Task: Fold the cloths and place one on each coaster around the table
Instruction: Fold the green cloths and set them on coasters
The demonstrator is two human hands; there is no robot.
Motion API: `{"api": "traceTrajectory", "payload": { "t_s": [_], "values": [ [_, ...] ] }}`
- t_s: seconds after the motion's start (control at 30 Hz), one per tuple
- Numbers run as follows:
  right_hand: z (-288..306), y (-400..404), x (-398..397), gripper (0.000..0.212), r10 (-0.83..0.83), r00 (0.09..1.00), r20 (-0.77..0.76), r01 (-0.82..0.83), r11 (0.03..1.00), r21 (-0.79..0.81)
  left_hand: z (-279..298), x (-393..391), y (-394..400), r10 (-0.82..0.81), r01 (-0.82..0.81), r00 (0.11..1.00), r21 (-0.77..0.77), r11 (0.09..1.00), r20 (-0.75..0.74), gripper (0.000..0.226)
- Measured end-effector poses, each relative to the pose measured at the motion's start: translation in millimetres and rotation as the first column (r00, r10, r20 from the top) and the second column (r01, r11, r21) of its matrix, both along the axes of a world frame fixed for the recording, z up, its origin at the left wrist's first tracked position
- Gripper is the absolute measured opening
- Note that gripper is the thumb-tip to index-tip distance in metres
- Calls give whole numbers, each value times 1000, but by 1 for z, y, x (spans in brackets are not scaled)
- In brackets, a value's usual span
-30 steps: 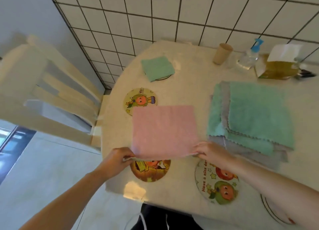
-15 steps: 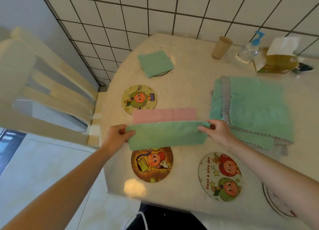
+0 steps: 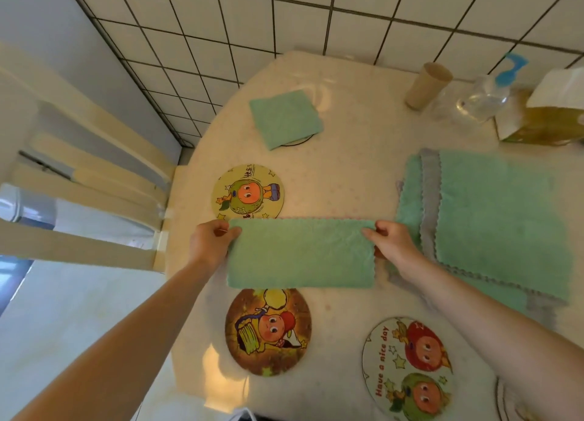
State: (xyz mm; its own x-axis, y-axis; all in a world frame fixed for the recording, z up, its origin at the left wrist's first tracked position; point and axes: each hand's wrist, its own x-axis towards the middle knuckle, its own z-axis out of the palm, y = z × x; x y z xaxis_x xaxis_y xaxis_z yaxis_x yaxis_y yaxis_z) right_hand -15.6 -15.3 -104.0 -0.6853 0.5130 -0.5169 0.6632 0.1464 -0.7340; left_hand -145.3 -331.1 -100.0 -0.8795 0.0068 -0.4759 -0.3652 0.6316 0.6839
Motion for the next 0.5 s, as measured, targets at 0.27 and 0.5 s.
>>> {"api": "traceTrajectory", "payload": {
  "t_s": [0.27,0.5],
  "values": [
    [-9,3,-8,19,15,999,38,-16,1000,16,-6,-5,6,-84,80,996,-171,982,-16,16],
    [-12,2,-15,23,-70,994,81,64,995,74,-7,1,5,-136,110,987,-264,958,-82,24]
  ]
}}
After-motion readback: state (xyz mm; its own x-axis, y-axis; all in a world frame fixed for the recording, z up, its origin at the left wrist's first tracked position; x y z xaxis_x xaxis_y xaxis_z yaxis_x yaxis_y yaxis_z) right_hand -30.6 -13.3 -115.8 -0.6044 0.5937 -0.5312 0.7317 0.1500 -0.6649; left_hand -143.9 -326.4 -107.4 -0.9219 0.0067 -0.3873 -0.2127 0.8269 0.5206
